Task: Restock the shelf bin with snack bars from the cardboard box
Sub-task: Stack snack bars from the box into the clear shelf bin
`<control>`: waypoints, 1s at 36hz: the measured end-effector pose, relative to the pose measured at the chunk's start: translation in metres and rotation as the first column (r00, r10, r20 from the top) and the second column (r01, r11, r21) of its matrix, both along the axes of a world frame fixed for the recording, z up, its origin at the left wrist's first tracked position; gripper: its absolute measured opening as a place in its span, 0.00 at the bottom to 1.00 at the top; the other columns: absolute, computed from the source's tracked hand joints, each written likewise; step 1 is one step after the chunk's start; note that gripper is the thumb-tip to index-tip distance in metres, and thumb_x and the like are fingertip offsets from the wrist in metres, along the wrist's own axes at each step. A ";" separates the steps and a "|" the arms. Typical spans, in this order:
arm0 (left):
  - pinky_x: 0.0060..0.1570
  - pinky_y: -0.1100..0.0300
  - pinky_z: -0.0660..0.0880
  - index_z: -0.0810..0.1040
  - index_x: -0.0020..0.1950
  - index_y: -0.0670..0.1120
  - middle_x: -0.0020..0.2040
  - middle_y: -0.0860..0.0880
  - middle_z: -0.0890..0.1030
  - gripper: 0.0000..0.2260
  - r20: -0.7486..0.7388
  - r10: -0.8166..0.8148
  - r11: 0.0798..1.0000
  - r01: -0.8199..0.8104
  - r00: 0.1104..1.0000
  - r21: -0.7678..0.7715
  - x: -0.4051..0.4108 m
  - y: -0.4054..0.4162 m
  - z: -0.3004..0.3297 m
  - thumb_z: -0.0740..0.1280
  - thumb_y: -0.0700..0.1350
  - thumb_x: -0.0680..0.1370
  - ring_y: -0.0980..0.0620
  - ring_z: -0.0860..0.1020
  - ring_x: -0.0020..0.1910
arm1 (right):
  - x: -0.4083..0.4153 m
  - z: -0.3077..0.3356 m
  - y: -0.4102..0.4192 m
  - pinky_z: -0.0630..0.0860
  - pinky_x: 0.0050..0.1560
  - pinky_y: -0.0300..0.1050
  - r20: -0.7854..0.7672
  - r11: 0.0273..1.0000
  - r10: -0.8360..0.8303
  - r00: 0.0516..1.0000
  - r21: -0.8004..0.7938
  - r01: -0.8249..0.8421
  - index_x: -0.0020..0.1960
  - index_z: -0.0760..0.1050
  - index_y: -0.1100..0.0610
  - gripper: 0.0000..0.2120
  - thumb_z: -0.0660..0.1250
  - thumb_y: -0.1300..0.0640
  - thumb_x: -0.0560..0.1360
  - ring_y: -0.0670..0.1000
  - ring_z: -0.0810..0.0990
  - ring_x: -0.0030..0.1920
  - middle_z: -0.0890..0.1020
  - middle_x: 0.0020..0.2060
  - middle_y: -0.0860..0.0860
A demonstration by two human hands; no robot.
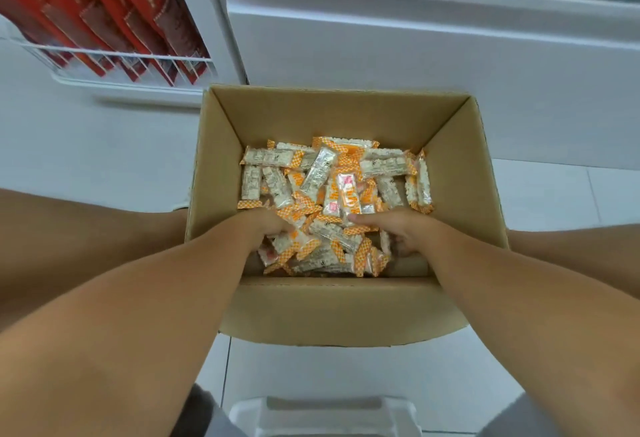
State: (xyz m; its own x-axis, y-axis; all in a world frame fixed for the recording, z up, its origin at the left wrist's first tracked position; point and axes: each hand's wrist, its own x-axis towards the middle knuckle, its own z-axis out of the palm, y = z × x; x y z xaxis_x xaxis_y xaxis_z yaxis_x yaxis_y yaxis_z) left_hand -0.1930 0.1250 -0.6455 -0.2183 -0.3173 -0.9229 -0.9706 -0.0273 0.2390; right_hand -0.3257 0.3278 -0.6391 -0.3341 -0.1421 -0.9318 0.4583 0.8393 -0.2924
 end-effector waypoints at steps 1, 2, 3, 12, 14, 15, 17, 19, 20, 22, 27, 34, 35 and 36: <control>0.60 0.46 0.77 0.78 0.53 0.39 0.69 0.42 0.74 0.10 -0.001 0.050 0.998 -0.050 0.999 0.040 0.001 0.002 -0.003 0.72 0.44 0.79 0.43 0.80 0.60 | 0.000 -0.004 -0.003 0.63 0.74 0.63 0.029 1.000 -0.008 1.000 -0.026 0.008 0.80 0.56 0.58 0.65 0.82 0.32 0.55 0.61 0.59 0.78 0.59 0.80 0.55; 0.63 0.46 0.76 0.76 0.48 0.42 0.68 0.43 0.74 0.07 -0.001 0.104 0.992 -0.103 0.995 0.067 0.001 0.004 -0.005 0.72 0.44 0.79 0.42 0.77 0.64 | 0.000 -0.005 -0.007 0.61 0.74 0.62 0.068 0.999 -0.020 0.997 -0.049 0.024 0.81 0.55 0.58 0.63 0.82 0.34 0.57 0.60 0.57 0.79 0.59 0.80 0.54; 0.64 0.47 0.76 0.75 0.47 0.43 0.68 0.43 0.73 0.06 -0.003 0.164 0.982 -0.163 0.986 0.092 0.000 0.005 -0.007 0.72 0.42 0.79 0.42 0.76 0.65 | 0.002 -0.004 -0.010 0.60 0.75 0.62 0.089 0.997 -0.034 0.995 -0.071 0.041 0.81 0.56 0.58 0.60 0.82 0.36 0.60 0.59 0.56 0.80 0.58 0.80 0.53; 0.51 0.36 0.80 0.80 0.60 0.41 0.55 0.40 0.83 0.36 -0.155 0.423 0.903 -0.401 0.893 0.155 -0.007 -0.017 -0.066 0.81 0.45 0.53 0.37 0.84 0.51 | 0.008 -0.002 -0.011 0.74 0.52 0.45 0.079 0.966 -0.149 0.986 -0.201 0.162 0.56 0.81 0.58 0.18 0.78 0.50 0.72 0.49 0.79 0.45 0.82 0.46 0.53; 0.47 0.33 0.80 0.77 0.64 0.42 0.53 0.40 0.84 0.45 -0.178 0.466 0.883 -0.445 0.867 0.148 -0.008 -0.014 -0.059 0.81 0.47 0.47 0.36 0.84 0.48 | 0.005 -0.002 -0.011 0.76 0.53 0.46 0.056 0.949 -0.199 0.978 -0.239 0.207 0.49 0.82 0.59 0.11 0.77 0.53 0.72 0.49 0.79 0.43 0.83 0.45 0.54; 0.47 0.32 0.80 0.77 0.64 0.42 0.54 0.40 0.84 0.43 -0.201 0.467 0.883 -0.442 0.861 0.157 -0.008 -0.012 -0.052 0.80 0.46 0.48 0.35 0.84 0.49 | 0.004 0.000 -0.010 0.76 0.55 0.47 0.048 0.943 -0.221 0.974 -0.244 0.227 0.47 0.82 0.60 0.10 0.77 0.53 0.73 0.49 0.80 0.43 0.84 0.46 0.55; 0.52 0.28 0.76 0.78 0.63 0.44 0.62 0.40 0.81 0.39 -0.199 0.438 0.893 -0.398 0.877 0.210 -0.010 -0.008 -0.039 0.77 0.43 0.51 0.33 0.80 0.59 | 0.003 0.006 -0.008 0.80 0.53 0.47 -0.024 0.945 -0.241 0.970 -0.233 0.229 0.46 0.81 0.61 0.09 0.76 0.55 0.74 0.48 0.81 0.41 0.86 0.47 0.57; 0.58 0.26 0.71 0.75 0.67 0.48 0.71 0.40 0.75 0.44 -0.198 0.420 0.893 -0.364 0.885 0.265 -0.009 -0.006 -0.040 0.75 0.44 0.49 0.32 0.73 0.68 | 0.005 0.012 -0.006 0.78 0.43 0.47 -0.139 0.958 -0.235 0.962 -0.198 0.206 0.47 0.80 0.63 0.09 0.76 0.58 0.75 0.49 0.81 0.37 0.86 0.45 0.59; 0.59 0.25 0.69 0.74 0.68 0.50 0.73 0.41 0.73 0.45 -0.201 0.436 0.882 -0.372 0.877 0.290 -0.011 -0.008 -0.053 0.75 0.45 0.49 0.31 0.71 0.70 | 0.005 0.012 -0.005 0.77 0.44 0.48 -0.166 0.958 -0.240 0.956 -0.198 0.206 0.52 0.80 0.65 0.12 0.76 0.58 0.75 0.51 0.81 0.38 0.86 0.47 0.61; 0.63 0.28 0.68 0.78 0.64 0.48 0.71 0.42 0.75 0.38 -0.190 0.438 0.876 -0.370 0.878 0.310 -0.011 -0.002 -0.037 0.75 0.45 0.53 0.33 0.72 0.70 | 0.005 0.008 -0.004 0.78 0.56 0.55 -0.162 0.949 -0.255 0.953 -0.231 0.214 0.72 0.66 0.67 0.42 0.82 0.52 0.67 0.56 0.82 0.48 0.83 0.57 0.64; 0.45 0.55 0.74 0.80 0.42 0.41 0.39 0.45 0.80 0.06 -0.272 0.452 0.859 -0.331 0.850 0.391 -0.011 0.025 0.042 0.73 0.42 0.69 0.47 0.77 0.42 | 0.010 0.028 -0.009 0.71 0.60 0.51 -0.238 0.967 -0.217 0.947 -0.182 0.176 0.74 0.66 0.63 0.41 0.78 0.44 0.71 0.60 0.74 0.67 0.80 0.58 0.58; 0.55 0.52 0.79 0.79 0.47 0.38 0.41 0.42 0.81 0.03 -0.375 0.539 0.807 -0.335 0.754 0.486 -0.023 0.025 0.071 0.68 0.37 0.74 0.47 0.79 0.38 | -0.014 0.061 -0.034 0.76 0.59 0.58 -0.150 0.888 -0.379 0.913 -0.336 0.314 0.68 0.70 0.60 0.20 0.59 0.49 0.81 0.63 0.78 0.59 0.74 0.63 0.58; 0.60 0.49 0.79 0.79 0.48 0.38 0.46 0.40 0.80 0.03 -0.399 0.559 0.793 -0.327 0.727 0.515 -0.028 0.027 0.081 0.67 0.37 0.76 0.45 0.79 0.44 | -0.017 0.076 -0.040 0.79 0.55 0.61 -0.122 0.847 -0.426 0.897 -0.402 0.348 0.62 0.71 0.61 0.14 0.58 0.53 0.82 0.62 0.79 0.51 0.76 0.56 0.60; 0.63 0.46 0.77 0.79 0.49 0.39 0.50 0.40 0.79 0.03 -0.422 0.569 0.784 -0.311 0.706 0.537 -0.035 0.026 0.092 0.67 0.36 0.77 0.44 0.77 0.49 | -0.021 0.089 -0.047 0.80 0.54 0.64 -0.102 0.812 -0.452 0.886 -0.459 0.361 0.56 0.71 0.63 0.11 0.57 0.56 0.82 0.61 0.79 0.47 0.76 0.50 0.61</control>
State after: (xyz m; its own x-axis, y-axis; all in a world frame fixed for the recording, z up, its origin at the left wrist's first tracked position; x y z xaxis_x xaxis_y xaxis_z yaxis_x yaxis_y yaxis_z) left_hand -0.2276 0.1515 -0.5532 -0.6428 -0.1445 -0.7523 -0.5245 -0.6327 0.5697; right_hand -0.3464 0.2810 -0.5503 -0.6179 -0.3092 -0.7229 0.6243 0.3660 -0.6902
